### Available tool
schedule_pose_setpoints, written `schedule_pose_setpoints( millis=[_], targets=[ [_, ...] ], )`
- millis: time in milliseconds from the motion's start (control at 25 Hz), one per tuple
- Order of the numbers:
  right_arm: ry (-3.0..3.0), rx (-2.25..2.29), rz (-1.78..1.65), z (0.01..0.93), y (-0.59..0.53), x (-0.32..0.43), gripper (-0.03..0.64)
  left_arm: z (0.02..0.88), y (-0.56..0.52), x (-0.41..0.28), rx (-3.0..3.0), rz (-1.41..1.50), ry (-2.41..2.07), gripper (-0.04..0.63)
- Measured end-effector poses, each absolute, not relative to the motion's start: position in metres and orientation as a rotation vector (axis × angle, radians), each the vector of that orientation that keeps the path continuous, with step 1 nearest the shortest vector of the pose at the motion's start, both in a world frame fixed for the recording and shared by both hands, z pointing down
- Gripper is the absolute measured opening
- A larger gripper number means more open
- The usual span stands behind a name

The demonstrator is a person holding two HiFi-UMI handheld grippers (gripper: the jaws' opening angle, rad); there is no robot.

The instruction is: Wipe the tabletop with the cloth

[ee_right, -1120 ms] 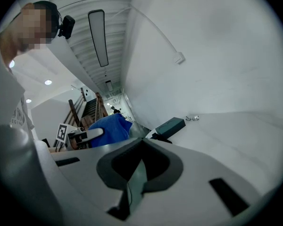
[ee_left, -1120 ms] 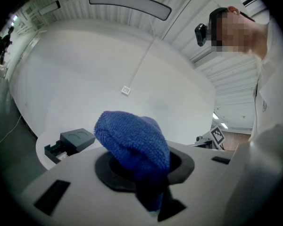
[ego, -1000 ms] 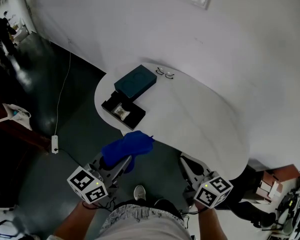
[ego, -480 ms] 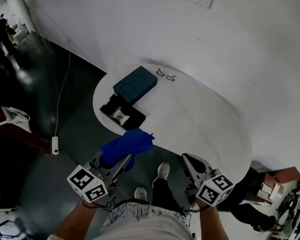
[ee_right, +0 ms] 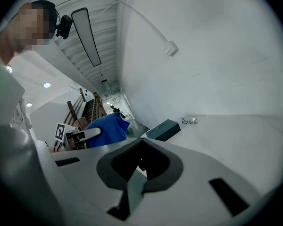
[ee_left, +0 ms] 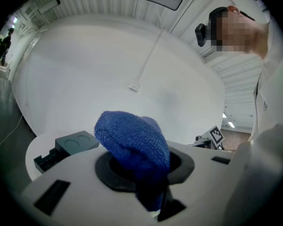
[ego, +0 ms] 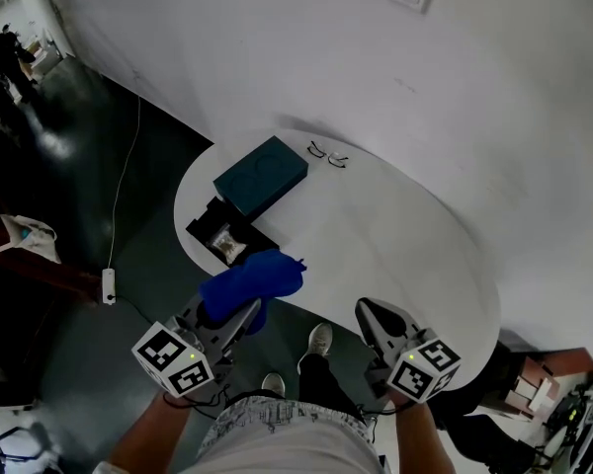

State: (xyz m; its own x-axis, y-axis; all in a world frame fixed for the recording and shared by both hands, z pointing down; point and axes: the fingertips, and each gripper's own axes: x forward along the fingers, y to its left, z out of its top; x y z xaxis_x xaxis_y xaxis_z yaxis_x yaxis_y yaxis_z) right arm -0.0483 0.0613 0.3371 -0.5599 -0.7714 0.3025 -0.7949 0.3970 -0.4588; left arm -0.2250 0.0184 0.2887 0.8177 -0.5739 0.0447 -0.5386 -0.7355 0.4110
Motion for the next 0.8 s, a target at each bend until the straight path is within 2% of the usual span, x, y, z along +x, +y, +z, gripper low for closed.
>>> schedule_pose_setpoints(
  millis=[800],
  targets=[
    [-2.602, 1.338, 1.005, 0.367, -0.045, 0.058, 0.006, 0.324, -0.095, -0.129, 2.504, 0.040, -0.951, 0.117]
  ],
)
